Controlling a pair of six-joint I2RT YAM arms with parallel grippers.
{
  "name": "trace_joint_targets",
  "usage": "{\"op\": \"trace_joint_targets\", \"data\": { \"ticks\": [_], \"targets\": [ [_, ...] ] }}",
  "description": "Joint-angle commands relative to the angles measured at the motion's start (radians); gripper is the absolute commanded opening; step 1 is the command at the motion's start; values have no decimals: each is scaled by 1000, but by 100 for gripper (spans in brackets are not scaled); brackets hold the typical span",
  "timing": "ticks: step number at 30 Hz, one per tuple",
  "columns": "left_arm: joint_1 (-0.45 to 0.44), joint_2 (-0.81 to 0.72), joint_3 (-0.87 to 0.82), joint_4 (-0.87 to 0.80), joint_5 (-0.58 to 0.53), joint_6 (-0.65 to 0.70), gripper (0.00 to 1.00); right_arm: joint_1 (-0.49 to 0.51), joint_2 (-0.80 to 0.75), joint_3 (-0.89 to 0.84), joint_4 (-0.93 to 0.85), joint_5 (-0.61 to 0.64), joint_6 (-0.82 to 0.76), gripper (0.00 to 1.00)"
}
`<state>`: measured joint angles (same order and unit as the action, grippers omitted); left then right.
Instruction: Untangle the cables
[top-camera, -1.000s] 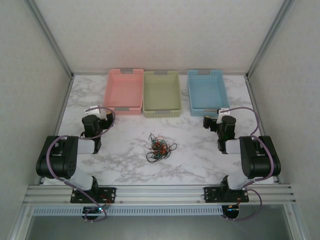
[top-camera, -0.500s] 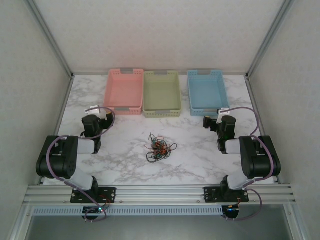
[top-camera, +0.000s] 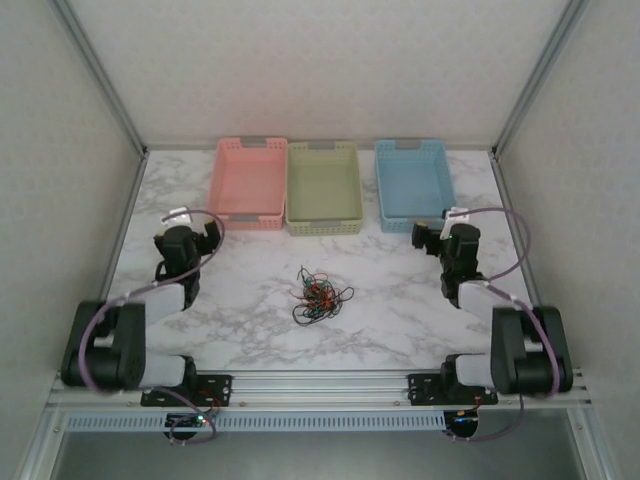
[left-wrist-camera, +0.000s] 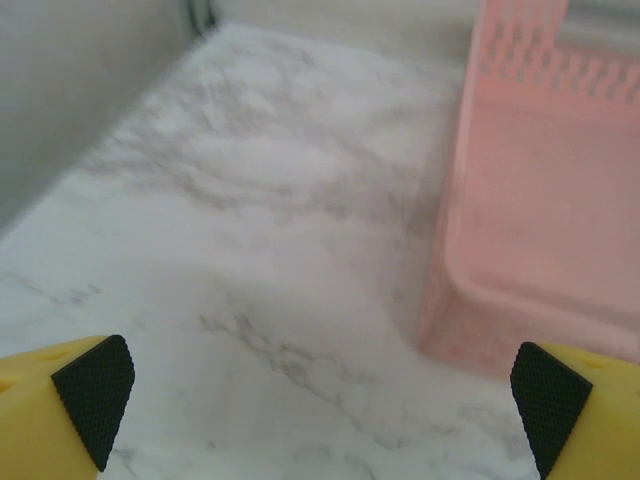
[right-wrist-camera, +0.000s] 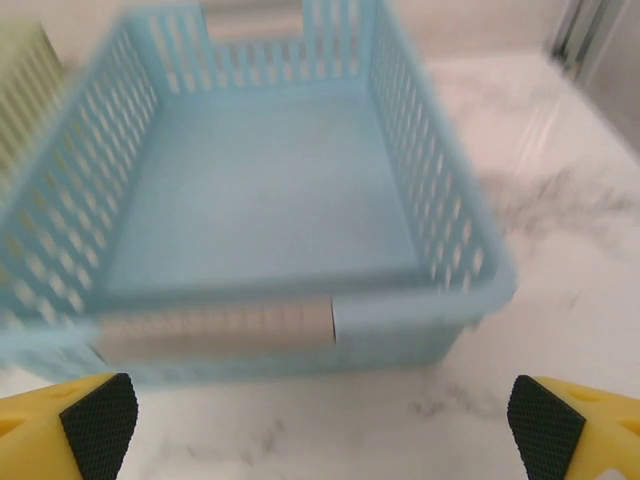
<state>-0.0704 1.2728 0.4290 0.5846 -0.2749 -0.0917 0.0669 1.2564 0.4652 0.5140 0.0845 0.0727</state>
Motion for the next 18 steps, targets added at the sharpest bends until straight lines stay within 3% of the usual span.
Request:
{"op": "trace_joint_targets", "data": {
  "ticks": [1, 2, 4, 5, 11, 15, 18],
  "targets": [
    [-5, -160, 43, -152, -49, -161, 100, -3, -128, 67, -168, -33, 98, 99],
    [-5, -191, 47, -180, -72, -229, 100, -3, -155, 75, -199, -48, 120, 99],
    [2, -254, 106, -392, -172, -450, 100, -4, -208, 100, -282, -50, 204, 99],
    [11, -275, 141, -470, -151, -494, 100, -3, -228, 113, -324, -60, 243, 99],
    [18, -371, 377, -873, 147, -501, 100, -2, -336, 208, -605, -235, 423, 99],
    [17, -395, 505, -1047, 382, -495, 100, 3, -349, 275, -777, -376, 484, 91],
    [5, -409, 588, -1202, 507, -417, 100, 36, -329, 332, -905, -470, 483, 84]
  ]
}}
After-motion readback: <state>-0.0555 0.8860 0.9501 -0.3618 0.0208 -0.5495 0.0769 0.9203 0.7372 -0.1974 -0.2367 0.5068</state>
